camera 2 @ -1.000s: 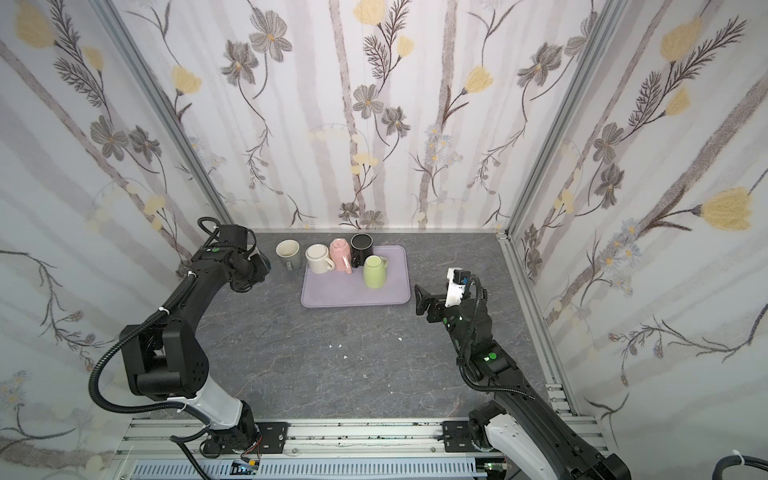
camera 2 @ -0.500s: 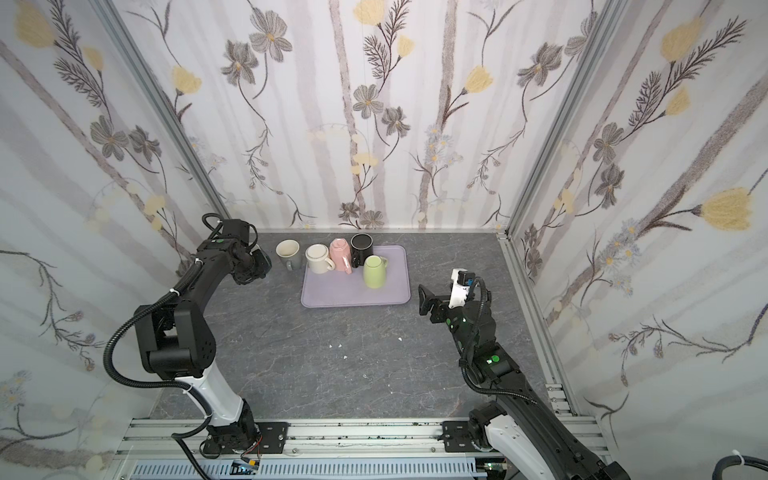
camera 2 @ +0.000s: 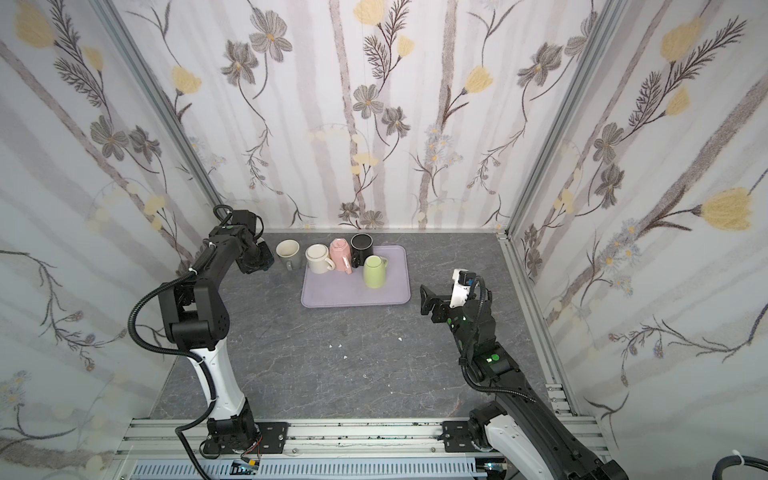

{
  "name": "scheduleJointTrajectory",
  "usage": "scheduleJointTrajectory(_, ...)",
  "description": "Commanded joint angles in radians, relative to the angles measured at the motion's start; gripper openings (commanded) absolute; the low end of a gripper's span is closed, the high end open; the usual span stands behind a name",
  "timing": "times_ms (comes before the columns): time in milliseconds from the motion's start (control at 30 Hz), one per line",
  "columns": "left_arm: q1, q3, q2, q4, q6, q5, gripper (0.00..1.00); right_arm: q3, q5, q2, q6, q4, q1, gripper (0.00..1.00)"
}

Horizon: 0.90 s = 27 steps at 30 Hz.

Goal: Turn the mug right side up
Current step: 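Lower the dark green mug upright beside the grey mug with the left gripper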

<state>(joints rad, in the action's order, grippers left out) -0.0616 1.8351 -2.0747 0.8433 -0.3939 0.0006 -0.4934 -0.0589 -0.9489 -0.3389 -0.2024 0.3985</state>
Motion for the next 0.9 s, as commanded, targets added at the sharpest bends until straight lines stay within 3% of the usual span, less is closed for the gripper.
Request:
scheduleJointTrajectory(0, -0.001, 0.05, -0.032, 0.015, 0.02, -0.036, 0.0, 0.002, 0.002, -0.005, -0.007, -0.006, -0.005, 1.0)
scheduleJointTrajectory(400, -0.002, 0.119, -0.117, 0.062, 0.038, -0.08, 0.0, 0.001, 0.016, -0.028, -0.012, -0.005, -0.014, 1.0)
scheduleJointTrajectory(467, -0.003, 0.124, -0.124, 0.069, 0.038, -0.085, 0.28, -0.001, 0.018, -0.034, -0.012, -0.005, -0.016, 1.0)
scheduleJointTrajectory(567, -0.001, 0.115, -0.117, 0.065, 0.041, -0.08, 0.54, -0.001, 0.019, -0.039, -0.012, -0.005, -0.017, 1.0)
scheduleJointTrajectory(867, 0.0, 0.1, -0.077, 0.066, 0.038, -0.054, 0.85, -0.002, 0.023, -0.043, -0.016, -0.002, -0.022, 1.0)
